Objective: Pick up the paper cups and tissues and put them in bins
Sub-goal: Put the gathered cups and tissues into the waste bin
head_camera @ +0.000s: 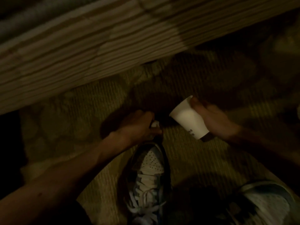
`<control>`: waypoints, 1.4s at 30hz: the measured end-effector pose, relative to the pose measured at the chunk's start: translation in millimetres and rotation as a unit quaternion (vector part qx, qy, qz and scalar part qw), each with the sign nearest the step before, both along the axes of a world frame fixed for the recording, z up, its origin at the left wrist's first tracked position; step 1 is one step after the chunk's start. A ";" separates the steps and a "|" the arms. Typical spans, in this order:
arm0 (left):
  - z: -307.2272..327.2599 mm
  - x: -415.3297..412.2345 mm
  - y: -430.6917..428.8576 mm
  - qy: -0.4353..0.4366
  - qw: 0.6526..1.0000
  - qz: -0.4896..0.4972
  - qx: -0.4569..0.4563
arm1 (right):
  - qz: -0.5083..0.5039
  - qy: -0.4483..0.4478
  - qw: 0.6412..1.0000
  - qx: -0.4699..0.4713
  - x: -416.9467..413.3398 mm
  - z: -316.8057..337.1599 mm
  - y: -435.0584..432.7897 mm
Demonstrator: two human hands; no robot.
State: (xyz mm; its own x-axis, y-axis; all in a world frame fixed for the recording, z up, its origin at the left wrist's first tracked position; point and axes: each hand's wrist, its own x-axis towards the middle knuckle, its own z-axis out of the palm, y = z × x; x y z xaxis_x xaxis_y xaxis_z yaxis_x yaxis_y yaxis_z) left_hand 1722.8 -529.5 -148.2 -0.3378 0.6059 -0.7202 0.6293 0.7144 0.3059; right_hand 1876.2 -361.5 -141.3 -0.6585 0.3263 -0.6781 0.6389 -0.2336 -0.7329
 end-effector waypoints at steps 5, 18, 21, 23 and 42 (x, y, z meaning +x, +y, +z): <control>3.2 -3.4 18.4 -0.056 0.979 0.128 0.149 | -0.070 -0.050 0.996 -0.010 16.2 -1.6 13.2; 52.1 65.8 147.0 -0.201 0.820 0.327 0.423 | -0.409 0.106 0.880 -0.216 49.4 33.2 36.5; 60.0 87.1 165.1 -0.206 0.831 0.322 0.404 | -0.454 0.102 0.860 -0.210 53.7 39.5 38.3; 63.1 100.9 172.1 -0.231 0.846 0.309 0.368 | -0.468 0.077 0.865 -0.166 53.1 40.8 35.4; 60.0 152.9 214.1 -0.326 0.876 0.212 0.287 | -0.266 -0.111 0.871 0.399 172.9 40.7 103.1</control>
State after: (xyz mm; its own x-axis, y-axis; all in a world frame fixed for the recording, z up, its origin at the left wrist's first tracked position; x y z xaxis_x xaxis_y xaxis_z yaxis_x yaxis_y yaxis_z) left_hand 1875.6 -315.4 -88.2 -0.2511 0.8503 -0.4626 -0.0970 0.4534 0.8860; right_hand 2049.1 -258.4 -100.7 -0.1525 0.9704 -0.1874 0.7426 -0.0126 -0.6696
